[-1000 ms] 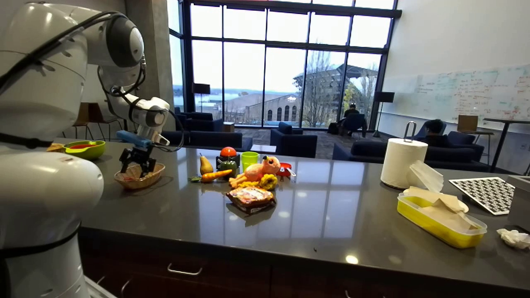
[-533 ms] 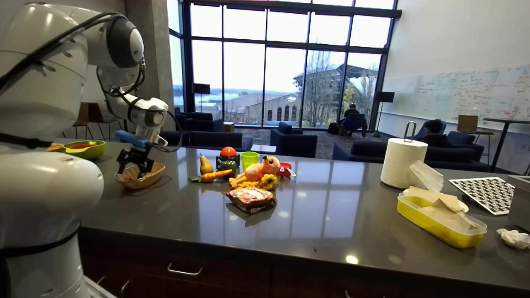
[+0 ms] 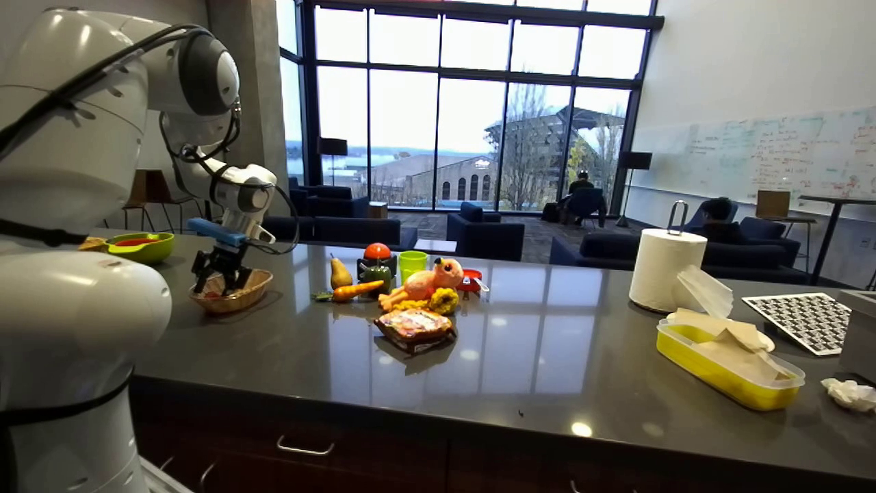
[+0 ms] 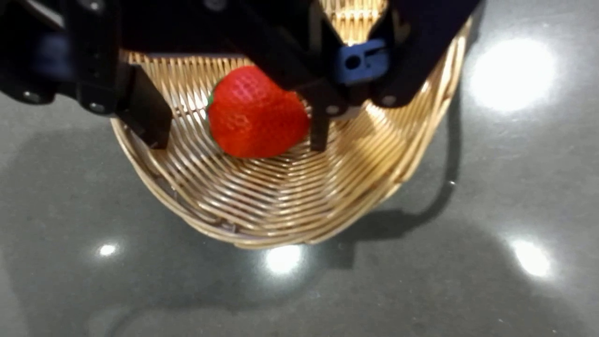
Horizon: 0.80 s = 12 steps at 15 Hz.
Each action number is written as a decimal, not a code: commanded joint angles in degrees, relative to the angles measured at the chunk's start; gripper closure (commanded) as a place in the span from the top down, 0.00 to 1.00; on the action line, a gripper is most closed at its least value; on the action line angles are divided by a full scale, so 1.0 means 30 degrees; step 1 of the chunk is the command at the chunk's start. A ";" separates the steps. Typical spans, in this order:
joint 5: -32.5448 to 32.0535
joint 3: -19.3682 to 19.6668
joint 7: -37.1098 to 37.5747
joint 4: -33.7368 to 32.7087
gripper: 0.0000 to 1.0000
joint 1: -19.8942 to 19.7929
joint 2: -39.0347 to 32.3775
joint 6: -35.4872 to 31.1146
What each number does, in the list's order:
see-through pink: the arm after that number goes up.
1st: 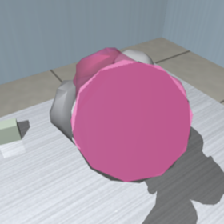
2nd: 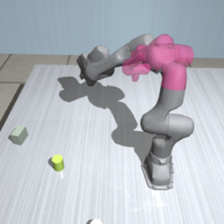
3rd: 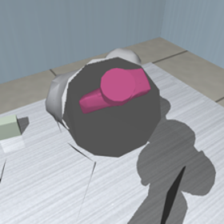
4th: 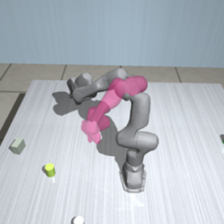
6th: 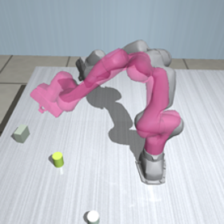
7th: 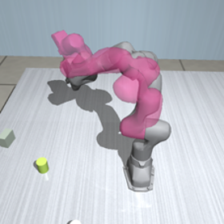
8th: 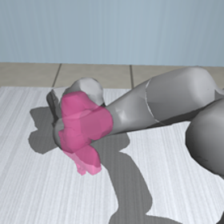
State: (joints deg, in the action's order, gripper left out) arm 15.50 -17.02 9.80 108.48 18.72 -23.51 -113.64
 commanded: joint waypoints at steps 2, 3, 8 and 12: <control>0.0453 -0.0006 -0.0419 -0.0246 0.37 -0.0032 -0.0017 0.0166; 0.0449 -0.0005 -0.0412 -0.0289 0.28 -0.0033 0.0018 0.0181; 0.0352 0.0004 -0.0426 -0.0336 0.23 0.0008 0.0156 0.0009; 0.0210 0.0100 -0.0323 -0.0438 0.23 -0.0024 0.0504 -0.0138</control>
State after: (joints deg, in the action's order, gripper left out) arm 15.50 -17.01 9.35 107.00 18.71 -23.70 -113.87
